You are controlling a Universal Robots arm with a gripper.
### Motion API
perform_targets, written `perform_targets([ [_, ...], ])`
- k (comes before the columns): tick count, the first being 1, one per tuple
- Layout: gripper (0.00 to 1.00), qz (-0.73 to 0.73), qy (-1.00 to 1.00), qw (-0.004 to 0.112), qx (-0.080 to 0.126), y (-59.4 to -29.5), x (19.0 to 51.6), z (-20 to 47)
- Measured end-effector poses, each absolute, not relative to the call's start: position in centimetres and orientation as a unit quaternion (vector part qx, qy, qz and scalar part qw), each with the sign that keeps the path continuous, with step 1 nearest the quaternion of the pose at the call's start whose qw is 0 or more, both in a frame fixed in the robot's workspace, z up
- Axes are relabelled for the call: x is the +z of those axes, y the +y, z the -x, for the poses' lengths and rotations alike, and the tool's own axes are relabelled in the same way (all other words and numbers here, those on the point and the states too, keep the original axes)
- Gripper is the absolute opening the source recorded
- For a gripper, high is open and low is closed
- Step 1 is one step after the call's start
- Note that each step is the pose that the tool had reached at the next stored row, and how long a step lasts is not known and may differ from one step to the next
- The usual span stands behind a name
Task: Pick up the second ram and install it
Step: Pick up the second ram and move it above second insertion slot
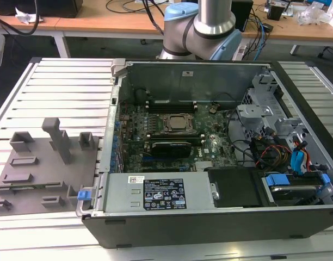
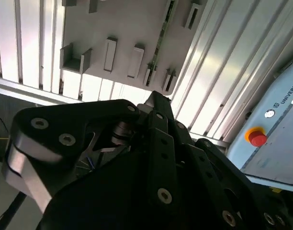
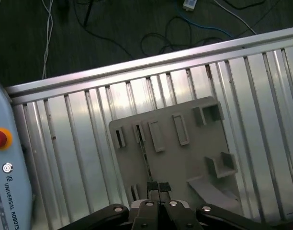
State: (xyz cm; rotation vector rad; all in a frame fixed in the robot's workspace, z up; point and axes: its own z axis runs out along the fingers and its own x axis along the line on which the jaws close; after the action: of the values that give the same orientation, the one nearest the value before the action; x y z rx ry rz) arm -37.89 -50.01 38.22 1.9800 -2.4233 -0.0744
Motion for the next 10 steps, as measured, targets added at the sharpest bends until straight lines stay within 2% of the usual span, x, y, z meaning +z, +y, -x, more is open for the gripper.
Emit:
perform_targets([
  [10, 0.11, -0.696, -0.718, 0.008, -0.023, -50.01, 38.22, 37.89],
])
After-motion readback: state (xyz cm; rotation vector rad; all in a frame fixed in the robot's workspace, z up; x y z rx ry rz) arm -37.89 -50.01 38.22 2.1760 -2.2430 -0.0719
